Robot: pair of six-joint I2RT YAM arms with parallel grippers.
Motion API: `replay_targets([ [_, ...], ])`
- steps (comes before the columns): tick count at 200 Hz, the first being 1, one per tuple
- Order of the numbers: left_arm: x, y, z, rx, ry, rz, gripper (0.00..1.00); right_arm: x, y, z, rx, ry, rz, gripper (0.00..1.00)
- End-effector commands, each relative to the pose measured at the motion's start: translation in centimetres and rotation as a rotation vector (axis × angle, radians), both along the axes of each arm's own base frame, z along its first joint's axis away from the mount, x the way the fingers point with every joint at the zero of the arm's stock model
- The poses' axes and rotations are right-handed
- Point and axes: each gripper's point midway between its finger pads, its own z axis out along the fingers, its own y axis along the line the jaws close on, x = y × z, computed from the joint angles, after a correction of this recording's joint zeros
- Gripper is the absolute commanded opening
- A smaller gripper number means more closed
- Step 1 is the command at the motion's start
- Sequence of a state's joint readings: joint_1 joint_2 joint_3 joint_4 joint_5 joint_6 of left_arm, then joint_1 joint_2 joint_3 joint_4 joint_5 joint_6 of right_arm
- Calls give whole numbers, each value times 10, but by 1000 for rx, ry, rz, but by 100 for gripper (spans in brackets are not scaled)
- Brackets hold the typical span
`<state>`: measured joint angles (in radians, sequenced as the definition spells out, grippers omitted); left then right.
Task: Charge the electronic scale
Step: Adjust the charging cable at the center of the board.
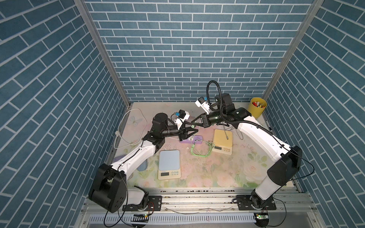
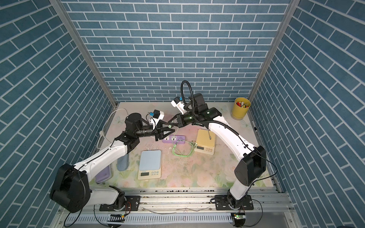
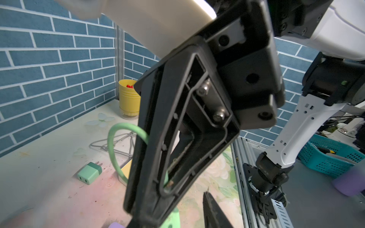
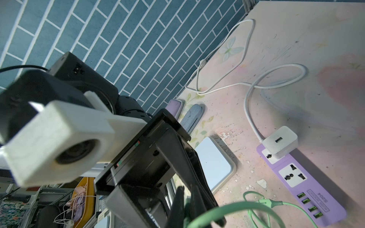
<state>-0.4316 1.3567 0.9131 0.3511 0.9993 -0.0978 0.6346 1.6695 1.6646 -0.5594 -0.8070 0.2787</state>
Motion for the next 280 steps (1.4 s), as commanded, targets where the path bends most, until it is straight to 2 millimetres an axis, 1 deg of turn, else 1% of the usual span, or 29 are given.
replay_targets([
  [1, -12, -4, 13, -18, 7, -83, 32, -6, -5, 16, 51, -81, 56, 0],
  [10, -12, -5, 14, -22, 19, -88, 28, -6, -6, 16, 51, -80, 61, 0],
  [27, -15, -5, 18, -26, 25, -98, 28, -8, -8, 14, 44, -80, 74, 0],
  [36, -16, -4, 19, -27, 28, -96, 30, -9, -9, 13, 43, -78, 83, 0],
  [59, -19, -3, 21, -21, 41, -100, 40, -9, -14, 13, 46, -75, 95, 0],
  [73, -20, -3, 21, -18, 52, -105, 41, -9, -16, 11, 40, -80, 99, 0],
  [89, -20, -4, 19, -14, 75, -116, 39, -10, -18, 11, 36, -87, 107, 0],
  [103, -20, -6, 18, -12, 93, -128, 35, -11, -18, 10, 34, -96, 118, 0],
  [116, -19, -6, 16, -9, 108, -132, 26, -12, -19, 10, 31, -102, 124, 0],
  [125, -19, -6, 15, -9, 114, -134, 18, -11, -20, 9, 28, -103, 125, 0],
  [159, -15, -6, 11, 3, 129, -116, 0, -7, -25, 7, 16, -103, 103, 0],
  [177, -7, -4, 4, 34, 128, -54, 0, 3, -27, 8, 4, -103, 36, 0],
  [182, -3, -3, -1, 55, 132, -25, 0, 10, -28, 6, -15, -100, -7, 10],
  [195, 12, 4, -17, 139, 133, 86, 0, 30, -37, 0, -79, -68, -160, 40],
  [199, 17, 7, -22, 172, 130, 126, 0, 37, -40, -3, -101, -52, -216, 45],
  [206, 27, 14, -34, 244, 131, 208, 0, 48, -47, -9, -133, -18, -312, 50],
  [214, 34, 20, -46, 323, 119, 286, 0, 55, -53, -14, -151, 29, -396, 52],
  [227, 46, 30, -60, 420, 98, 394, 0, 59, -58, -27, -154, 121, -483, 53],
  [234, 50, 34, -64, 455, 81, 442, 0, 59, -58, -32, -142, 166, -518, 53],
  [235, 51, 34, -64, 461, 79, 447, 0, 58, -58, -36, -145, 178, -523, 53],
  [237, 51, 34, -65, 469, 74, 457, 0, 59, -58, -35, -138, 187, -534, 54],
  [238, 52, 35, -66, 473, 72, 463, 0, 59, -58, -39, -142, 198, -539, 54],
  [239, 52, 35, -66, 477, 69, 467, 0, 59, -58, -38, -136, 201, -545, 54],
  [242, 53, 37, -67, 492, 58, 486, 0, 58, -59, -45, -141, 226, -560, 54],
  [246, 54, 37, -69, 508, 45, 505, 0, 58, -59, -49, -139, 247, -576, 54],
  [248, 55, 38, -70, 518, 39, 516, 0, 58, -58, -49, -135, 253, -582, 54],
  [253, 56, 39, -70, 536, 19, 536, 0, 56, -57, -57, -140, 276, -593, 54],
  [267, 57, 41, -72, 588, -32, 585, 0, 49, -48, -67, -148, 298, -587, 54],
  [280, 58, 42, -73, 623, -64, 609, 0, 44, -37, -68, -145, 299, -561, 54],
])
